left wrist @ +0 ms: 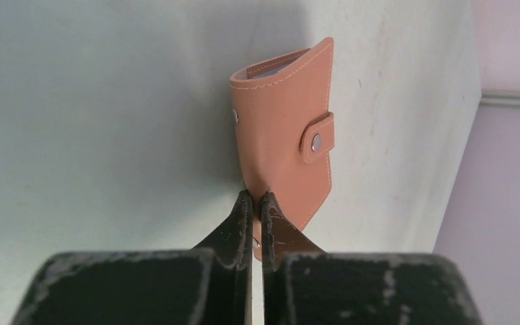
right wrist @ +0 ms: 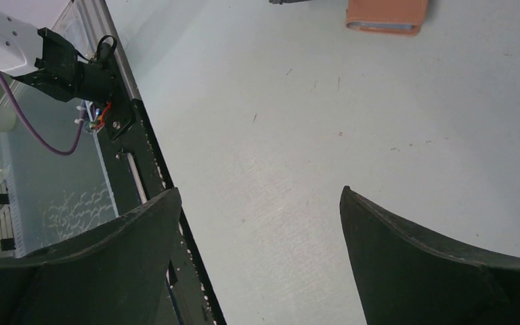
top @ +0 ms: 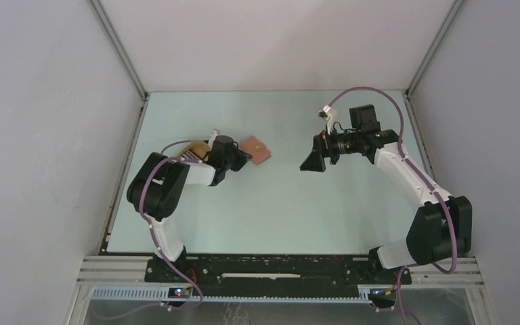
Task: Put the credit cards into the card holder
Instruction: Move the card holder to the center of the board, then open the card holder at the center of the board.
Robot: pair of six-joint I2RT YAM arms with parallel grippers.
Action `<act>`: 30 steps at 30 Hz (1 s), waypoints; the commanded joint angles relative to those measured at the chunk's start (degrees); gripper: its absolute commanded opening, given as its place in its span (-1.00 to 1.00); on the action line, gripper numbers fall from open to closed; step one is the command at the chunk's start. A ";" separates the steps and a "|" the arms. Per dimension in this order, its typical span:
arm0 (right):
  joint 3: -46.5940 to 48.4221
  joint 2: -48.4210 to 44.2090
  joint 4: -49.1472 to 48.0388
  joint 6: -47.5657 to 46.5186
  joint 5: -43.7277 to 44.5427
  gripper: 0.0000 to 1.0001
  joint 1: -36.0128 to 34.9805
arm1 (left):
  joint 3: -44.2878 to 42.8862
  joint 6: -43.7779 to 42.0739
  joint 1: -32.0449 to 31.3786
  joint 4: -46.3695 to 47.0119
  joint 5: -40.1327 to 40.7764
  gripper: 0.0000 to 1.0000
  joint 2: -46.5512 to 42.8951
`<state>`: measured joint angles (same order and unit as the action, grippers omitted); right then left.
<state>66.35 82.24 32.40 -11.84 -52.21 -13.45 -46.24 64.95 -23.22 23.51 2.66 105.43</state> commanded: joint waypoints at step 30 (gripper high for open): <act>-17.86 -0.42 -2.23 -49.55 20.25 0.47 -12.47 | 10.51 -12.13 -33.03 14.52 4.18 -1.00 -1.79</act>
<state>47.42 79.42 34.35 -62.30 -34.57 -25.61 -38.54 53.21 -54.72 36.03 1.34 104.44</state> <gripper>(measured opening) 0.744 0.030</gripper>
